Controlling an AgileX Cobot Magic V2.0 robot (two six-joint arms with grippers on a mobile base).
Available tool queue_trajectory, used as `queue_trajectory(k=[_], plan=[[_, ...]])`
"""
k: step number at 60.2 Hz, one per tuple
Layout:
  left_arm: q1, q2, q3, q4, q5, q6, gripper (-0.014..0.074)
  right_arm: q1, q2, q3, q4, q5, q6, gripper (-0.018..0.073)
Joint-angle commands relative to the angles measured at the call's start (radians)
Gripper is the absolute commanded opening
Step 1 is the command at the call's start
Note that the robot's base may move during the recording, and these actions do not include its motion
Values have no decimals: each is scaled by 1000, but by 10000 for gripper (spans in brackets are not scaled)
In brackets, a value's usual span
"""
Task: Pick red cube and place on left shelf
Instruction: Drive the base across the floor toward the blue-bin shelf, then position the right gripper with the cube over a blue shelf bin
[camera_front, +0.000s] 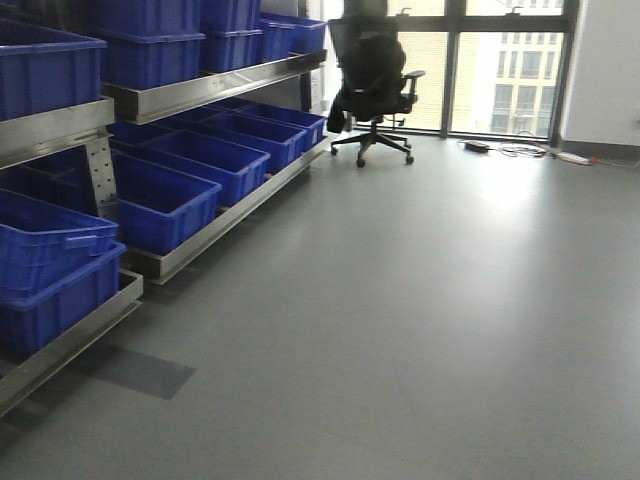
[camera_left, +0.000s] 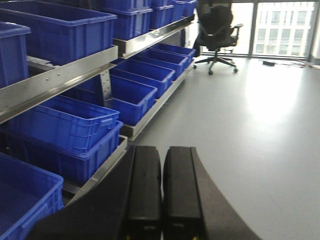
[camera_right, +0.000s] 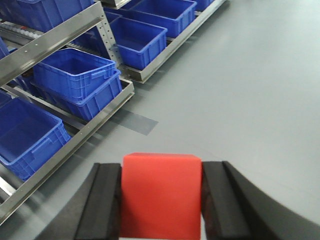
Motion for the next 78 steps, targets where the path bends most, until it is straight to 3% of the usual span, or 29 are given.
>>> queue_trajectory(k=[1, 78], plan=[[-1, -14, 23, -3, -89, -2, 102, 2, 16, -28, 9, -82, -7, 55], [-1, -14, 23, -3, -89, -2, 102, 2, 16, -28, 9, -82, -7, 55]])
